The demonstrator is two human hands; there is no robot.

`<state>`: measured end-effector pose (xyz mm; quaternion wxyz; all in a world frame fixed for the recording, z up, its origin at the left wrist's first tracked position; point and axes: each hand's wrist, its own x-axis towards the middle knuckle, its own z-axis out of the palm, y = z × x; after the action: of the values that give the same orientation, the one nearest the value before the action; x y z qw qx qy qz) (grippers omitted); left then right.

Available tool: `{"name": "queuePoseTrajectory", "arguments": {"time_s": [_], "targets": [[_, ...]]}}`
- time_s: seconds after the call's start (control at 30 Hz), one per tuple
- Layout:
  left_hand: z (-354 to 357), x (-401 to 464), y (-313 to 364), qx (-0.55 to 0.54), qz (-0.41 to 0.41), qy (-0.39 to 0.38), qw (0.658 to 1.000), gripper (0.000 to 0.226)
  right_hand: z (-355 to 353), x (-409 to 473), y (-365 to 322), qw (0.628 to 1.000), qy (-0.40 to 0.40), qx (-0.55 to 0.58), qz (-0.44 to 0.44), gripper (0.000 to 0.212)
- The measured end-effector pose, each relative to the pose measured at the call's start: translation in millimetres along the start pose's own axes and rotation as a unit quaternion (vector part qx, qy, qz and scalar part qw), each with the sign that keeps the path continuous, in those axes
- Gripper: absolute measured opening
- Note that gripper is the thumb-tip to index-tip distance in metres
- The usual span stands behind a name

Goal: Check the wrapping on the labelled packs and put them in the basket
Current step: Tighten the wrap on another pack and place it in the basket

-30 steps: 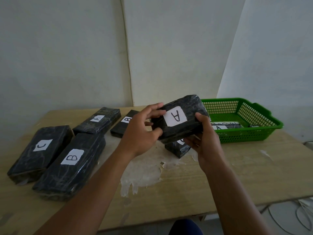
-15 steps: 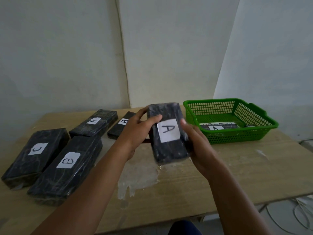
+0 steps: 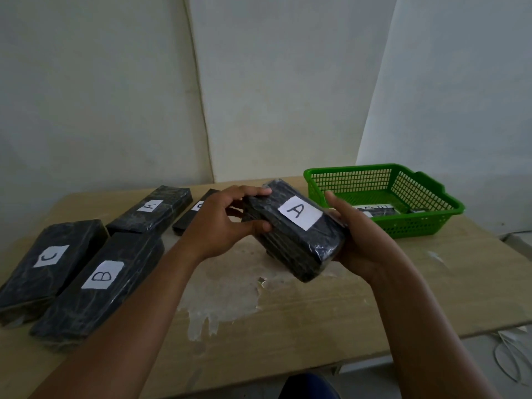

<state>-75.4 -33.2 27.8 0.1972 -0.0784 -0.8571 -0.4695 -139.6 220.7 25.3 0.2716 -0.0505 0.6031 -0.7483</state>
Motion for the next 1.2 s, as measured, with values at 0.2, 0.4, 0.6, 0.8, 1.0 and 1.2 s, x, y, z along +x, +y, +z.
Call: {"name": "queuePoseTrajectory", "arguments": {"time_s": [0.2, 0.4, 0.6, 0.8, 1.0, 1.2], "targets": [[20, 27, 2, 0.012, -0.028, 0.142, 0.989, 0.050, -45, 12, 37, 0.946, 0.239, -0.189, -0.105, 0.034], [60, 73, 14, 0.052, -0.032, 0.174, 0.983, 0.050, -103, 36, 79, 0.804, 0.289, -0.511, -0.096, 0.029], [113, 123, 30, 0.073, -0.002, 0.167, 0.983, 0.049, -116, 43, 91, 0.701, 0.238, -0.666, -0.091, 0.041], [156, 171, 32, 0.131, -0.001, 0.152, 0.980, 0.052, -118, 45, 93, 0.691, 0.238, -0.676, -0.095, 0.042], [187, 199, 20, 0.237, -0.031, 0.100, 0.966, 0.052, -122, 47, 95, 0.691, 0.237, -0.674, -0.108, 0.042], [208, 214, 3, 0.301, -0.075, 0.044, 0.950, 0.052, -123, 49, 95, 0.694, 0.238, -0.670, -0.113, 0.040]]}}
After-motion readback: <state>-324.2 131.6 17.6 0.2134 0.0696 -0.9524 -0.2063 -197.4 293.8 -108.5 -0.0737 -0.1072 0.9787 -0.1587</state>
